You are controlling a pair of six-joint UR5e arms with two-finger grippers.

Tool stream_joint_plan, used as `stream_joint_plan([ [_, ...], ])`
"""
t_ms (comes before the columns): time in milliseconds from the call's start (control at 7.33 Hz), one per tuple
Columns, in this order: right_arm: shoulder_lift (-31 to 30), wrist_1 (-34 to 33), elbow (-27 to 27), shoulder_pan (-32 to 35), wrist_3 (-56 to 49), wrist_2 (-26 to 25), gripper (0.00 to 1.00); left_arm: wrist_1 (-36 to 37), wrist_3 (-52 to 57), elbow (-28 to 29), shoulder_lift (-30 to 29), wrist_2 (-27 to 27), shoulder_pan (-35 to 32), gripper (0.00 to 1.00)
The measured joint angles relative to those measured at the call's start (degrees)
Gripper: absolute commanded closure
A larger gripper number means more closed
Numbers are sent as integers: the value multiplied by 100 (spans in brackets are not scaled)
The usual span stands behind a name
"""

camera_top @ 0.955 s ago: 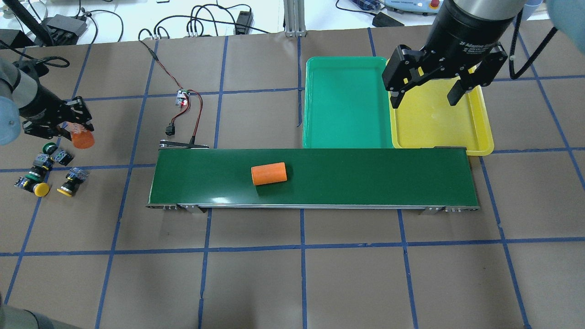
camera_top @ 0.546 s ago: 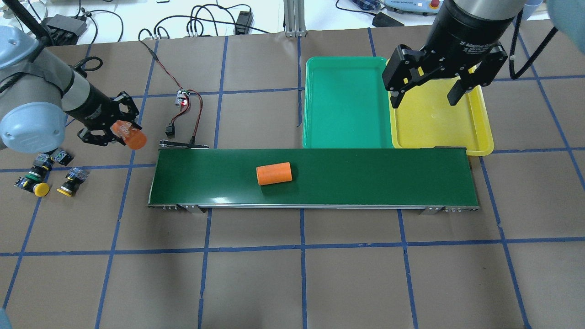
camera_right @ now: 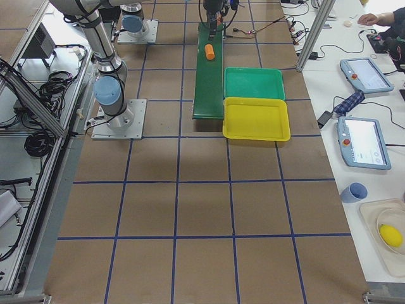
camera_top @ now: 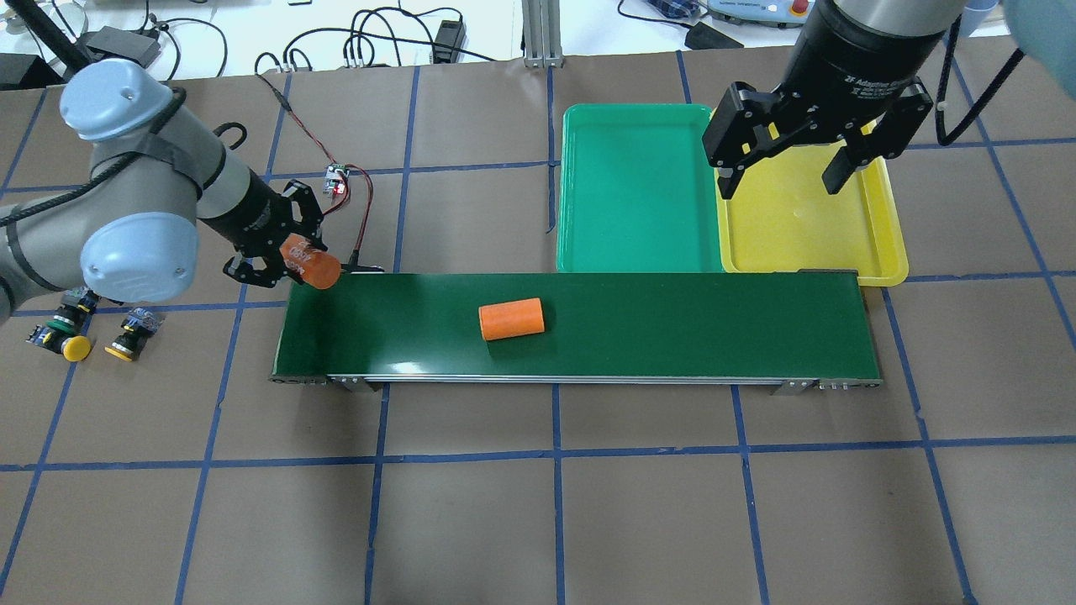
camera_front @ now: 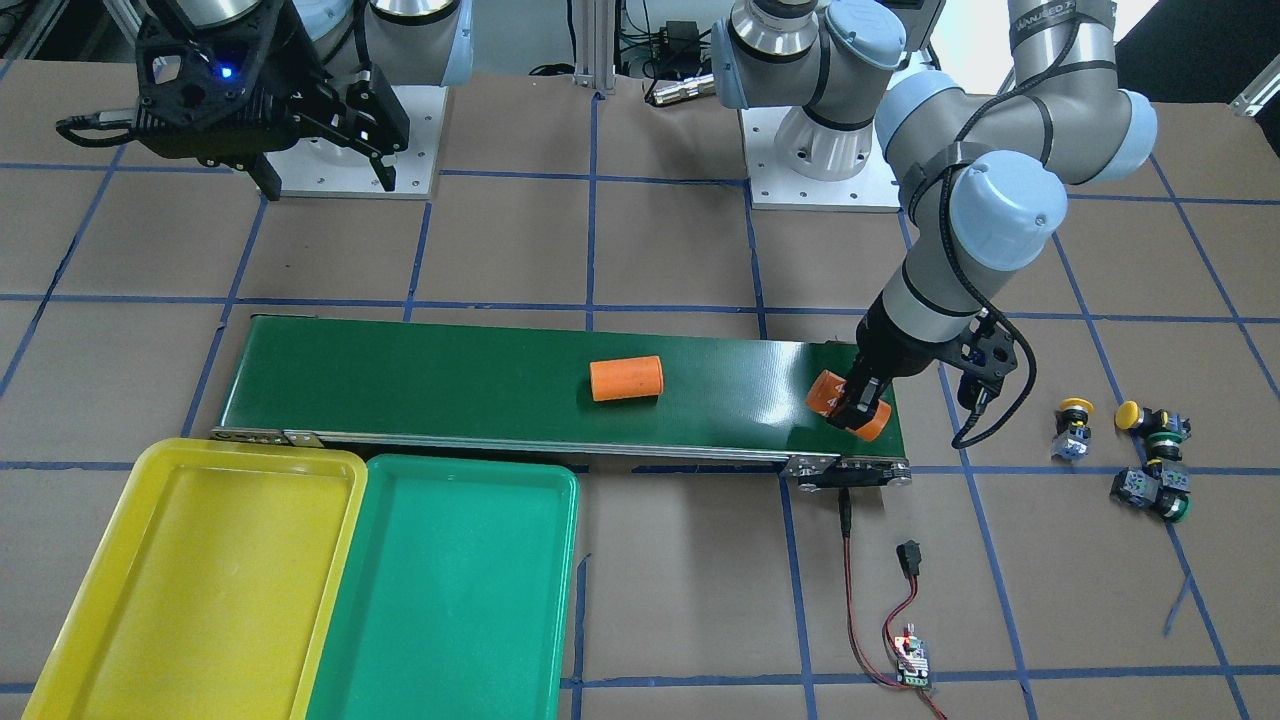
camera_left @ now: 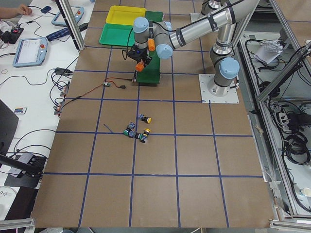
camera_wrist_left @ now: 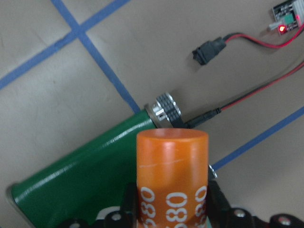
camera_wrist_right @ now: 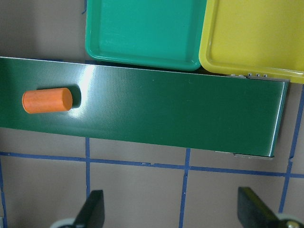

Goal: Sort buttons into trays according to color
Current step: 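Carry the cylinder to the belt and release it with left gripper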

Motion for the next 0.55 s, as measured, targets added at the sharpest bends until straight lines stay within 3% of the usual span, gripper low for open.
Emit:
stream_joint_plan([
  [273, 2, 3, 0, -12, -4, -5, 0, -153, -141, -161, 101, 319, -112, 82],
  [409, 2, 3, 0, -13, -2, -7, 0, -155, -207, -200, 44, 344, -126, 52],
  [546, 2, 4, 0, -13, -1, -8, 0, -153, -324, -215, -23, 339, -151, 5],
])
